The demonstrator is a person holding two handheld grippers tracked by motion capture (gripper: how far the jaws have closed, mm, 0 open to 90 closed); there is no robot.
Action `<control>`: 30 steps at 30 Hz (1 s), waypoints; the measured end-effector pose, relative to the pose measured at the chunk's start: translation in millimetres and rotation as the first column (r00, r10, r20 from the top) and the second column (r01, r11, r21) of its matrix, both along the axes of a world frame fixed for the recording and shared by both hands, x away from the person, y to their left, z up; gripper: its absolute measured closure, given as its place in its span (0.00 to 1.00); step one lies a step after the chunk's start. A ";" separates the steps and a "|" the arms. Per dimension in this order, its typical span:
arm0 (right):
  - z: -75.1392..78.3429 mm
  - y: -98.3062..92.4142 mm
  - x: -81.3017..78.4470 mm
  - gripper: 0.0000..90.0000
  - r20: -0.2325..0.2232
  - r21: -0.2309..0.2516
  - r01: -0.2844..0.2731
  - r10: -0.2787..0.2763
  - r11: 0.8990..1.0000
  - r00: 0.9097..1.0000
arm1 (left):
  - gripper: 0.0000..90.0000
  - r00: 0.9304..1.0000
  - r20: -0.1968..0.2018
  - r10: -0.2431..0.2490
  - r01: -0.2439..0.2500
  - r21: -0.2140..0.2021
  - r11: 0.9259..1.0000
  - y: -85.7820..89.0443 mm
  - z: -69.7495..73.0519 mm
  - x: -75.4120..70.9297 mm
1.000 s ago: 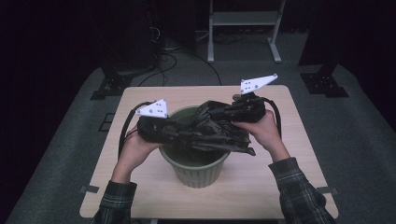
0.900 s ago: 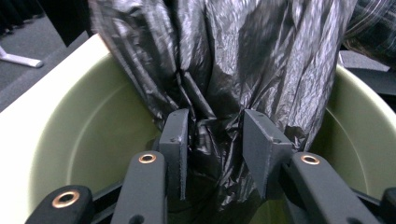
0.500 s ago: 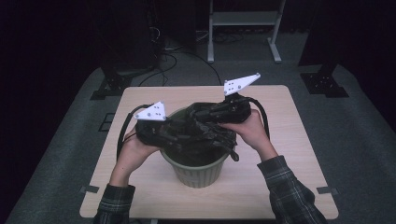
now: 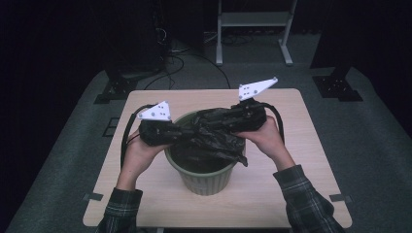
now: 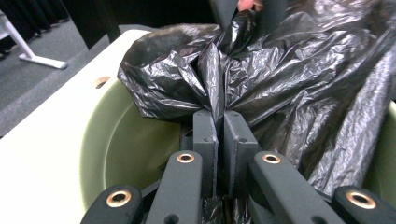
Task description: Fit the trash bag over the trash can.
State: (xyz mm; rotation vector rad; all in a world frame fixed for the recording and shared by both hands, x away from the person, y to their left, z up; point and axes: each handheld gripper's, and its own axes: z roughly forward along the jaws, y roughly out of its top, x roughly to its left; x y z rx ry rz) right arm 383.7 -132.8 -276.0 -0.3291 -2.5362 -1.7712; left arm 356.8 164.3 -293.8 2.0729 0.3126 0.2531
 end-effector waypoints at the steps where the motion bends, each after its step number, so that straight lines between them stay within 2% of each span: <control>1: -0.5 -5.9 -1.2 0.70 0.000 -0.001 0.011 -0.011 1.000 1.000 | 0.94 1.000 -0.003 0.006 -0.006 -0.006 1.000 1.8 -0.6 0.2; 6: -3.6 -32.0 -5.7 0.66 -0.009 -0.010 0.048 -0.048 0.999 0.999 | 0.94 1.000 -0.003 0.006 -0.006 -0.013 1.000 6.6 -1.3 -0.8; 7: -5.3 -45.2 -7.0 0.64 -0.021 -0.002 0.068 -0.068 0.998 0.997 | 0.94 1.000 0.003 0.006 -0.006 -0.009 1.000 6.7 -1.4 -1.8; 10: -7.6 -59.7 -7.8 0.60 -0.044 0.020 0.084 -0.083 0.996 0.996 | 0.93 1.000 0.003 0.007 -0.007 -0.005 1.000 4.8 -1.9 -2.9; 11: -7.6 -59.7 -7.8 0.60 -0.044 0.020 0.084 -0.083 0.996 0.996 | 0.93 1.000 0.003 0.007 -0.007 -0.005 1.000 4.8 -1.9 -2.9; 12: -8.3 -64.7 -9.3 0.57 -0.060 0.043 0.076 -0.073 0.996 0.996 | 0.93 1.000 0.005 0.008 -0.008 -0.001 1.000 3.8 -2.0 -3.1; 18: -8.6 -60.7 -13.2 0.55 -0.076 0.043 0.052 -0.049 0.998 0.996 | 0.93 1.000 0.002 0.017 -0.017 0.010 1.000 2.7 -3.2 -2.5; 19: -9.4 -58.8 -13.6 0.58 -0.073 0.029 0.054 -0.052 0.998 0.996 | 0.93 1.000 0.002 0.016 -0.016 0.003 1.000 3.4 -2.5 -3.0; 20: -10.6 -57.0 -13.9 0.65 -0.074 0.010 0.049 -0.048 0.999 0.996 | 0.93 1.000 0.003 0.016 -0.016 0.003 1.000 3.7 -2.2 -3.3; 22: -13.5 -54.6 -15.0 0.87 -0.055 -0.028 0.047 -0.049 0.998 0.997 | 0.93 1.000 0.002 0.016 -0.016 0.005 1.000 3.8 -2.2 -3.7; 23: -13.5 -54.6 -15.0 0.87 -0.055 -0.028 0.047 -0.049 0.998 0.997 | 0.93 1.000 0.002 0.014 -0.015 0.008 1.000 3.7 -2.3 -4.1; 24: -15.4 -53.7 -15.4 1.00 -0.034 -0.042 0.047 -0.049 0.998 0.998 | 0.93 1.000 0.006 0.009 -0.009 0.014 1.000 3.1 -2.4 -5.0; 27: -14.5 -52.7 -13.6 1.00 -0.031 -0.031 0.049 -0.050 0.998 0.998 | 0.93 1.000 0.012 0.007 -0.007 0.025 1.000 0.9 -2.7 -6.3; 30: -10.8 -49.1 -10.4 1.00 -0.022 -0.021 0.056 -0.056 0.998 0.998 | 0.93 1.000 0.021 -0.005 0.004 0.053 0.999 -4.8 -3.7 -8.0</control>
